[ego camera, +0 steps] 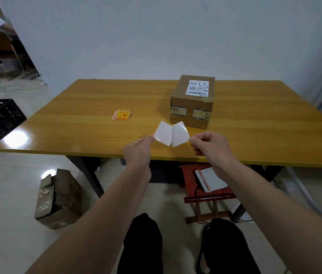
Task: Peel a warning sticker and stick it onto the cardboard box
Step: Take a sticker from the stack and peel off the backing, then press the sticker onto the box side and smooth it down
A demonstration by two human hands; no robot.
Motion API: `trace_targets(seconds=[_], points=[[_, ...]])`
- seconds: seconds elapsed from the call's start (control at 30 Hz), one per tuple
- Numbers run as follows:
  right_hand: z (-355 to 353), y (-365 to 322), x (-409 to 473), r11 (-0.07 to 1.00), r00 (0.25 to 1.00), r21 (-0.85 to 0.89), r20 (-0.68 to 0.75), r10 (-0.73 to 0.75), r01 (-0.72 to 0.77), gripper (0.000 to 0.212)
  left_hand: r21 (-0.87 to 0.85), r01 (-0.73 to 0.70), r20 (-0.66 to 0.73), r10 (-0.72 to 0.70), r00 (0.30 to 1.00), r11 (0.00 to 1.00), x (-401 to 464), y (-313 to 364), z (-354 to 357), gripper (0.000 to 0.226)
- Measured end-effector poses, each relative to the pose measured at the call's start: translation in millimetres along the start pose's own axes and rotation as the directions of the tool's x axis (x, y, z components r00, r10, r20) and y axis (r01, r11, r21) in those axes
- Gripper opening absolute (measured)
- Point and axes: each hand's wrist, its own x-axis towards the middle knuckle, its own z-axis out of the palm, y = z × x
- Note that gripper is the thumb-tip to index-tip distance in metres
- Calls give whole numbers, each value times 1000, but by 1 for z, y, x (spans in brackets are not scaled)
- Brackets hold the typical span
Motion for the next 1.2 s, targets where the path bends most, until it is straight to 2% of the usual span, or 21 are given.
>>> trace_targets(seconds=[0.23, 0.4, 0.47, 0.53, 0.6, 0.73, 0.8, 0.9, 1.03, 1.13, 1.2], points=[[-10, 3, 5, 1000, 1000, 0, -19, -1, 1, 16, -7, 48, -86, -48, 995, 999, 8, 0, -1, 24], [-21, 9, 12, 1000, 998, -6, -62, 12, -12, 21, 0, 44, -69, -44, 997, 999, 7, 0, 8, 15], [-29, 14, 17, 999, 994, -40, -104, 18, -22, 21, 31, 38, -31, -37, 999, 999, 6, -1, 17, 20], [-40, 19, 23, 994, 986, -109, -168, 8, -27, 19, 66, 19, 13, -20, 1000, 998, 5, -4, 28, 24], [-51, 23, 31, 966, 972, -256, -232, -33, -28, 18, 95, 1, 45, -5, 999, 995, 6, -10, 40, 26], [-70, 29, 49, 821, 948, -568, -292, -128, -64, 23, 177, -73, 102, 56, 993, 982, 8, -20, 62, 27], [-77, 35, 60, 790, 946, -605, -304, -112, -101, 13, 241, -129, 113, 104, 988, 962, 10, -23, 71, 26], [-82, 43, 75, 795, 948, -595, -305, -89, -117, 10, 326, -222, 152, 181, 972, 919, 16, -25, 80, 24], [-78, 46, 82, 830, 960, -556, -249, -127, -34, 13, 403, -316, 190, 259, 947, 859, 25, -27, 85, 22], [-66, 43, 76, 822, 959, -564, -184, -213, 75, 5, 432, -362, 212, 297, 931, 826, 29, -28, 85, 21], [-58, 39, 67, 806, 952, -573, -140, -272, 146, 7, 436, -375, 223, 305, 926, 818, 28, -27, 83, 20]])
